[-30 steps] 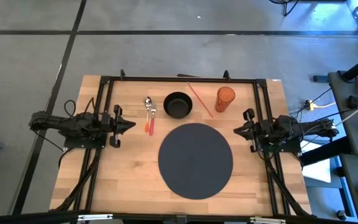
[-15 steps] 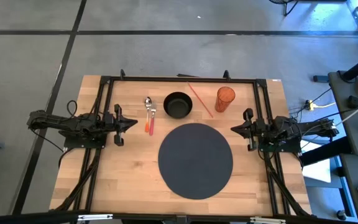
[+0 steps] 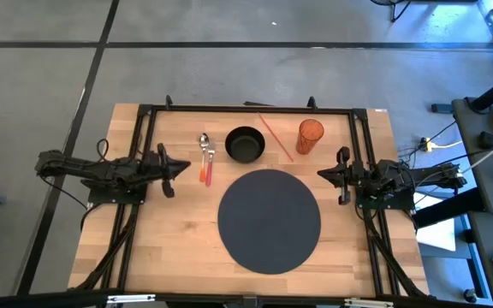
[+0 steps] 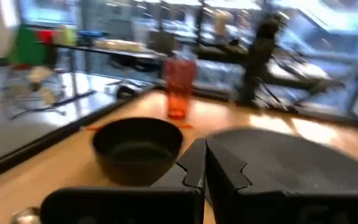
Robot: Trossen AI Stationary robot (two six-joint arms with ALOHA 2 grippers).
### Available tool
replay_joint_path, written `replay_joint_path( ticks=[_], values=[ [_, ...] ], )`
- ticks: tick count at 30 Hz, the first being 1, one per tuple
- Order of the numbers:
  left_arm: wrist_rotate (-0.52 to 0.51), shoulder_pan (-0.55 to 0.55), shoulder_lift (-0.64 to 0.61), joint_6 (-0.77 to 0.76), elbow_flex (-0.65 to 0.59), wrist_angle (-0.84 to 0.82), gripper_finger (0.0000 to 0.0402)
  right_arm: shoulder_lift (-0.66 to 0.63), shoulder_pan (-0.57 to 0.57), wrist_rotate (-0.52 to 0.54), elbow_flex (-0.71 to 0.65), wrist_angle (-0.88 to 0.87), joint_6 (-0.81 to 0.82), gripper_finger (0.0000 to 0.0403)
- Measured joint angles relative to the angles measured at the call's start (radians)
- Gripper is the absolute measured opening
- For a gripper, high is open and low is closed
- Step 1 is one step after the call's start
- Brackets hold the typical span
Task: Pick & Place Utensil
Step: Put the black bowl on the blue mat
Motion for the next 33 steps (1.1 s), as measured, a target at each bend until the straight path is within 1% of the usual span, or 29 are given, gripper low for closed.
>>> replay_joint_path(
  ticks=[1, 2, 3, 5, 6, 9, 11, 12, 16, 19, 22, 25, 28, 30, 33],
  values=[
    [-0.031, 0.001, 0.018, -0.023, 0.000, 0.046, 0.0003, 0.000, 0.000, 0.000, 0.000, 0.000, 0.001, 0.0011],
    [-0.037, 0.005, 0.039, -0.041, 0.007, 0.069, 0.0003, 0.000, 0.000, 0.000, 0.000, 0.000, 0.001, 0.0011],
    [-0.007, 0.011, 0.061, -0.047, 0.022, 0.071, 0.0003, 0.000, 0.000, 0.000, 0.000, 0.000, 0.001, 0.0011],
    [0.093, 0.027, 0.116, -0.051, 0.073, 0.072, 0.0003, 0.000, 0.000, 0.000, 0.000, 0.000, 0.001, 0.0011],
    [0.111, 0.036, 0.153, -0.053, 0.105, 0.078, 0.0003, 0.000, 0.000, 0.000, 0.000, 0.000, 0.001, 0.0011],
    [0.082, 0.070, 0.294, -0.055, 0.216, 0.062, 0.0003, 0.000, 0.000, 0.000, 0.000, 0.000, 0.000, 0.0011],
    [0.085, 0.107, 0.411, -0.055, 0.318, 0.004, 0.0003, 0.000, 0.000, 0.000, 0.000, 0.000, -0.001, 0.0011],
    [0.103, 0.132, 0.479, -0.062, 0.380, -0.041, 0.0003, 0.000, 0.000, 0.000, 0.000, 0.000, -0.003, 0.0011],
    [0.170, 0.235, 0.799, -0.095, 0.645, -0.278, 0.0003, 0.000, 0.000, 0.000, 0.000, 0.000, -0.002, 0.0011],
    [0.247, 0.279, 1.028, -0.006, 0.814, -0.325, 0.0003, 0.000, 0.000, 0.000, 0.000, 0.000, 0.004, 0.0011],
    [0.334, 0.300, 1.212, 0.109, 0.962, -0.331, 0.0003, 0.000, 0.000, -0.008, 0.000, 0.000, 0.003, 0.0011],
    [0.342, 0.307, 1.359, 0.205, 1.097, -0.376, 0.0004, 0.000, 0.000, -0.010, 0.000, 0.000, 0.001, 0.0011],
    [0.308, 0.308, 1.472, 0.257, 1.220, -0.501, 0.0010, 0.000, 0.000, -0.011, 0.000, 0.000, 0.000, 0.0011],
    [0.290, 0.308, 1.532, 0.260, 1.293, -0.594, 0.0022, 0.000, 0.000, -0.010, 0.000, 0.000, -0.001, 0.0011],
    [0.289, 0.310, 1.583, 0.252, 1.365, -0.707, 0.0055, 0.000, 0.000, -0.010, 0.000, 0.000, -0.018, 0.0011]
  ],
)
